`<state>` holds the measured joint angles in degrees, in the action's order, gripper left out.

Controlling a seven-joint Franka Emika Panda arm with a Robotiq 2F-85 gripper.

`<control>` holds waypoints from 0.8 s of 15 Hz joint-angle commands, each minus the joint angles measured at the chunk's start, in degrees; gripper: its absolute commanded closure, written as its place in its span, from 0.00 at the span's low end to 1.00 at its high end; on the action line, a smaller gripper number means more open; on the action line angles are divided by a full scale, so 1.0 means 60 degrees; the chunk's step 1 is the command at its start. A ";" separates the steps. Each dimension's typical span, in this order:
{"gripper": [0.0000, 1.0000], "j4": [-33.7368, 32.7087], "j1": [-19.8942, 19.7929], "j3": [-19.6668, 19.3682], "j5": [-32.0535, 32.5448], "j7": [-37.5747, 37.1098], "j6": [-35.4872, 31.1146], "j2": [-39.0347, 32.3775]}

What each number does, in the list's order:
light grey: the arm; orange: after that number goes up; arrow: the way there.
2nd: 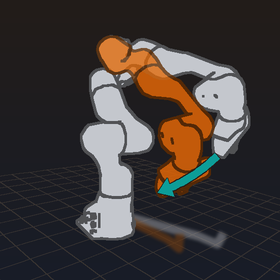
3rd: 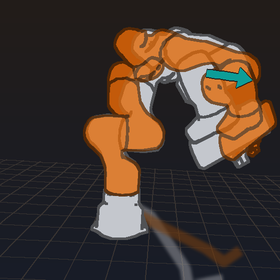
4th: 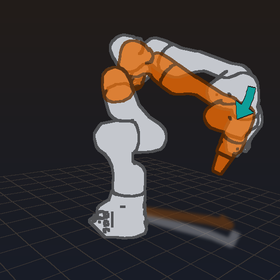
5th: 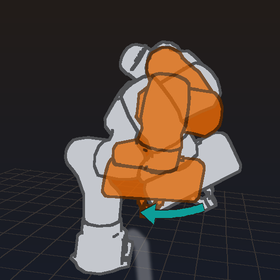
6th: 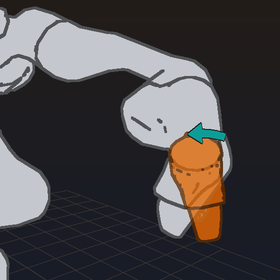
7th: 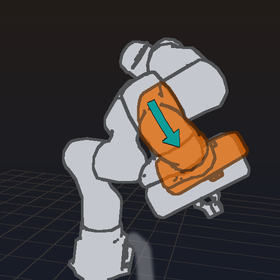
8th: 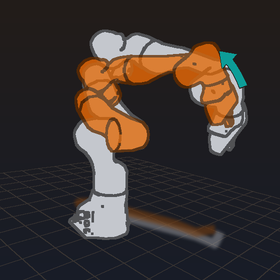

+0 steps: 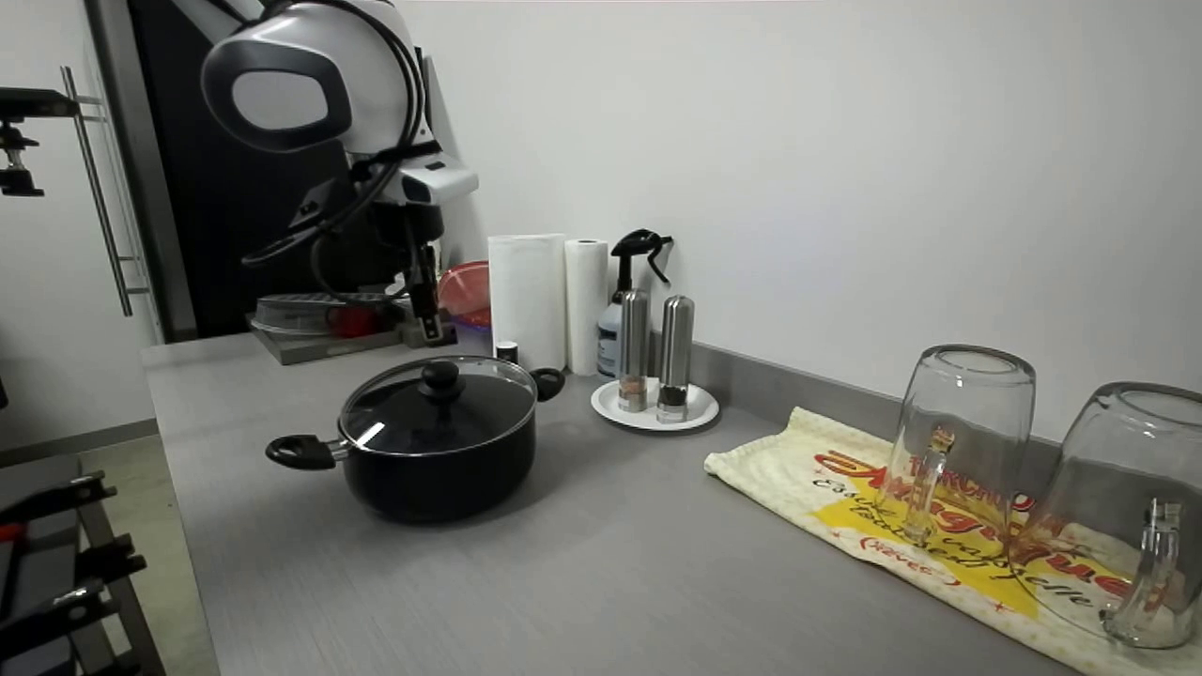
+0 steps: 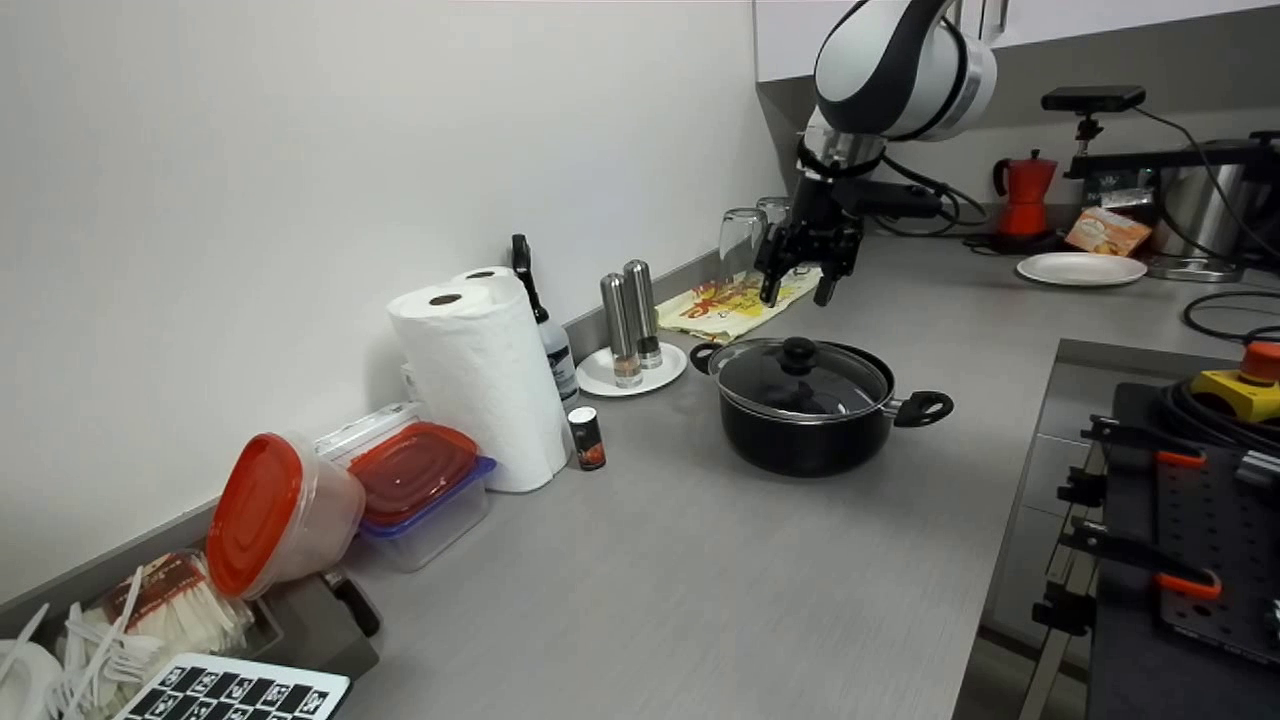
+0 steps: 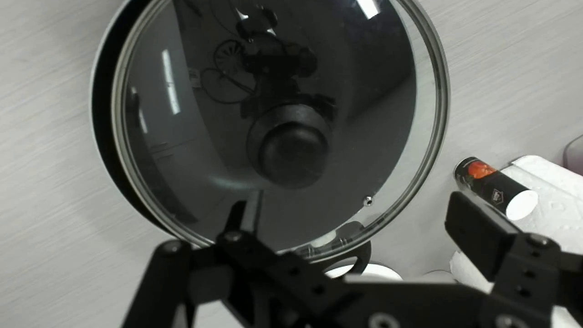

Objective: Remove the lid from the pot

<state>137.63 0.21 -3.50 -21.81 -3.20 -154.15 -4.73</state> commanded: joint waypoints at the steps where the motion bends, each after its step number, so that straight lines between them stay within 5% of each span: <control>1: 0.00 -0.0596 -0.0244 0.0086 0.0159 -0.0366 -0.0265 -0.0733; 12: 0.00 -0.0855 -0.0581 0.0085 0.0246 -0.0559 0.0270 -0.1213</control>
<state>132.70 -2.81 -3.51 -21.71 -4.64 -153.83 -11.69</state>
